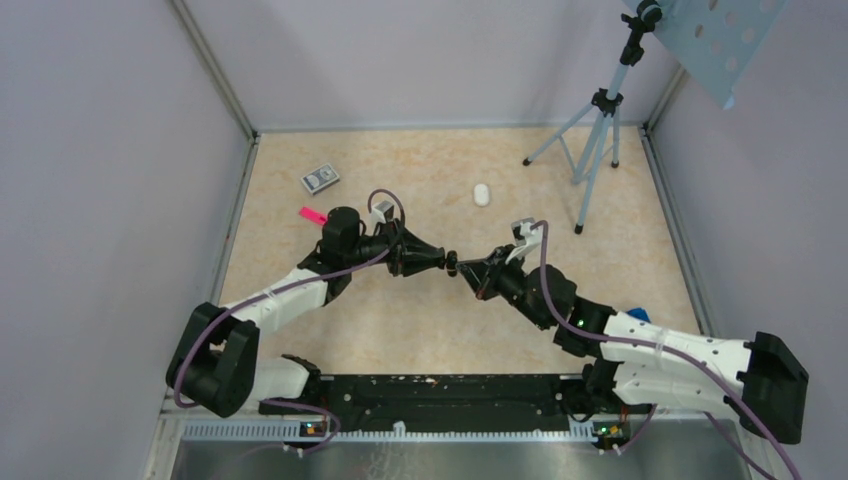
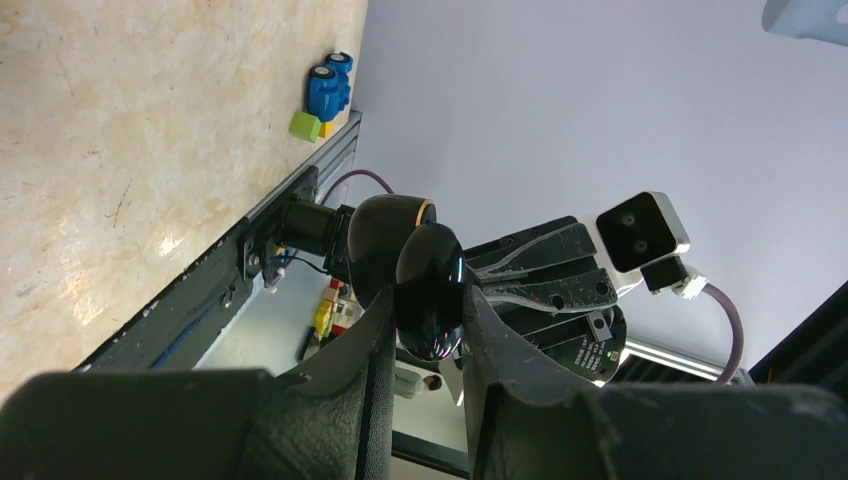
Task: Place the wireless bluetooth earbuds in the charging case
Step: Insert the left earbud into the left side groove of the charging case.
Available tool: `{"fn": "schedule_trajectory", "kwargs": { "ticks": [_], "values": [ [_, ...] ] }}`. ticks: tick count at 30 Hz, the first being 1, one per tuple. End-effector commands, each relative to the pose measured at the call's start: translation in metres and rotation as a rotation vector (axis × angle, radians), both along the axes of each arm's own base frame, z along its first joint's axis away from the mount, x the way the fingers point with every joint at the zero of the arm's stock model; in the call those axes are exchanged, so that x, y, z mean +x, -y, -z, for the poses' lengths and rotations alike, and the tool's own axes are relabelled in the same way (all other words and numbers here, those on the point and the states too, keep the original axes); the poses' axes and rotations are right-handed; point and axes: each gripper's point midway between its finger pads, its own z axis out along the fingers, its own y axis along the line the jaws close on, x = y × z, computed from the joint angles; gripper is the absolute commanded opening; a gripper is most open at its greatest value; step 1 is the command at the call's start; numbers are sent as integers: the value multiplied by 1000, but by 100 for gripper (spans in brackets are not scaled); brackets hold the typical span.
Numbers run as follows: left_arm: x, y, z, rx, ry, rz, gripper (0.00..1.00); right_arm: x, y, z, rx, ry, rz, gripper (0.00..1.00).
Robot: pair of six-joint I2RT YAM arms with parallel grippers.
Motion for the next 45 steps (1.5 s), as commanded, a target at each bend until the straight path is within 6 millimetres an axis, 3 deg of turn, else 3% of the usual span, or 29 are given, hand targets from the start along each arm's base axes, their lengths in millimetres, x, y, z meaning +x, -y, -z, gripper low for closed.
{"fn": "schedule_trajectory", "kwargs": {
  "ticks": [1,12,19,37,45],
  "values": [
    [1,-1,-25,-33,97,9,0,-1,-8,-27,59,48,-19,0],
    [1,0,-24,-29,104,16,0,-4,-5,-34,47,75,-33,0],
    [2,1,-24,-27,108,18,0,-8,-7,-53,54,115,-62,5],
    [3,0,-26,-22,116,16,0,3,-9,-34,28,74,-12,2],
    [3,1,-25,-20,114,17,0,5,-7,-34,29,74,8,0]
  ]
}}
